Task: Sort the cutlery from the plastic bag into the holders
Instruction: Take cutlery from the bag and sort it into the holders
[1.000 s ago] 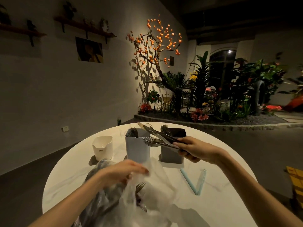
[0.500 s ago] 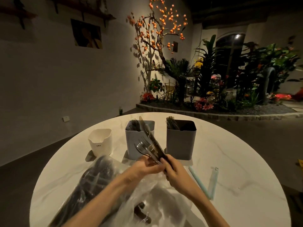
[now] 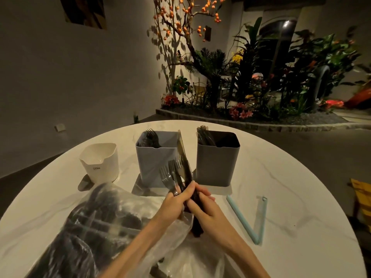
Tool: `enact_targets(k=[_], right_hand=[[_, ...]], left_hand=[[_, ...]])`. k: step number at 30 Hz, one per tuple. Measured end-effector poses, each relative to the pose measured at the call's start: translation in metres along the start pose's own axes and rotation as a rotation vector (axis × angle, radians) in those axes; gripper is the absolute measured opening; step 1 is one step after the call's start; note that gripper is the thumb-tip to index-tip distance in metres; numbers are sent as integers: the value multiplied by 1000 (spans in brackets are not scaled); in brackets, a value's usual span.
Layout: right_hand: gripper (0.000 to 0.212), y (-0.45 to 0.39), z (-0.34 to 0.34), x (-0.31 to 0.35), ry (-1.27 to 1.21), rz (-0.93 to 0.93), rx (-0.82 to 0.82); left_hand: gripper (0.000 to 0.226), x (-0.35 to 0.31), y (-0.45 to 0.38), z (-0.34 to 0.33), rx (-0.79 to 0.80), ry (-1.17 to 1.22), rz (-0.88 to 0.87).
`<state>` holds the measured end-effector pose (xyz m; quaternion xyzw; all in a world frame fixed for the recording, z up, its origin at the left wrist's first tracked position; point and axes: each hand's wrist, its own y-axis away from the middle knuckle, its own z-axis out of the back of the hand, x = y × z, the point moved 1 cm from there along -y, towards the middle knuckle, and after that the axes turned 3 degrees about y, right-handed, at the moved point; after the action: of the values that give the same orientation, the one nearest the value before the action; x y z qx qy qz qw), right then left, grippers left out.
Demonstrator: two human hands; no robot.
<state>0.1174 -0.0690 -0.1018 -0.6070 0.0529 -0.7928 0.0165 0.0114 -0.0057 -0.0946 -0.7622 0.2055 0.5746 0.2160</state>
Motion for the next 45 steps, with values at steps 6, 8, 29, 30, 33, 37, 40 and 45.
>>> enact_targets(k=[6, 8, 29, 30, 33, 37, 40, 45], right_hand=[[17, 4, 20, 11, 71, 20, 6], [20, 5, 29, 17, 154, 37, -48], [18, -75, -25, -23, 982, 20, 51], [15, -72, -19, -23, 848, -16, 16], [8, -55, 3, -10, 394, -17, -193], [12, -29, 12, 26, -81, 123, -420], [15, -17, 0, 40, -80, 189, -315], [3, -21, -13, 32, 52, 196, -349]], left_hand=[[32, -5, 10, 3, -65, 12, 101], [28, -5, 13, 7, -115, -26, 118], [31, -18, 12, 45, -136, 159, 15], [26, -18, 13, 43, -125, 165, 28], [24, -18, 16, 41, -62, 105, 43], [28, -17, 17, 36, 1, 8, 45], [20, -12, 18, 27, -57, -107, 69], [19, -5, 17, 21, -92, -163, 150]])
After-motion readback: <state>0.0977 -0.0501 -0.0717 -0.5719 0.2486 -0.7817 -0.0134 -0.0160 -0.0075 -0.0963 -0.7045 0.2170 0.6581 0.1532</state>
